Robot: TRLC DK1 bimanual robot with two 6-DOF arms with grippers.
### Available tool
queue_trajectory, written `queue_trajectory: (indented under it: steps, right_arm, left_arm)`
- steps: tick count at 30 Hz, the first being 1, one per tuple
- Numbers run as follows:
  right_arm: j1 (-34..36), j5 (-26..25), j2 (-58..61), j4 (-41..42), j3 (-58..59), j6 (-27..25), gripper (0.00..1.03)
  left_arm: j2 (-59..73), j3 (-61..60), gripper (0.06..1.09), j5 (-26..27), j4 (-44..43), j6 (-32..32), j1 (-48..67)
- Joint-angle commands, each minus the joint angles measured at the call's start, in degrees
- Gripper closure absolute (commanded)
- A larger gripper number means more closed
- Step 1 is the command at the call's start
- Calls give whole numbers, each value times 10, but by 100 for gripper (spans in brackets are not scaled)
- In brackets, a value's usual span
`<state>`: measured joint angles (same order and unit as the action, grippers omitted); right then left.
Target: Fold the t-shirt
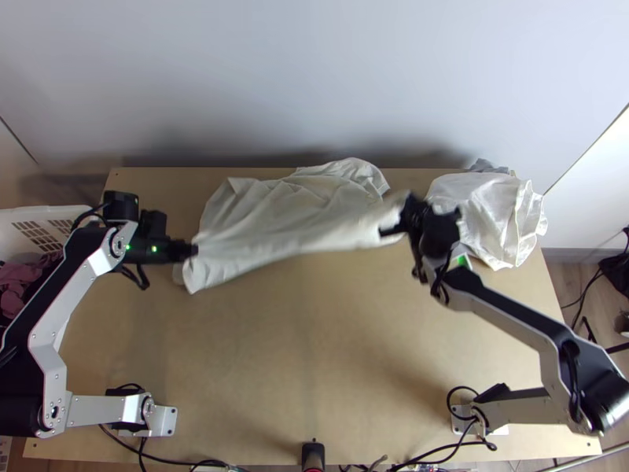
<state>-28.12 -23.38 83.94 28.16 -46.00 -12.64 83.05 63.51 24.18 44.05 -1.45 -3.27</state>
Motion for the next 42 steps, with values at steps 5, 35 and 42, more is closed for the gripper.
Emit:
queue_trajectory:
  steps: [5,35,42]
  right_arm:
    - [-82,96,-115,-221,72,89,100]
    - [-160,316,-305,-558,65,233,100]
    - [-201,497,-295,-665,-1,274,100]
  left_arm:
    - [7,-13,104,78,247,-189,-13]
    - [-10,-41,104,97,340,-204,-140]
    - [-3,-68,102,111,325,-160,-61]
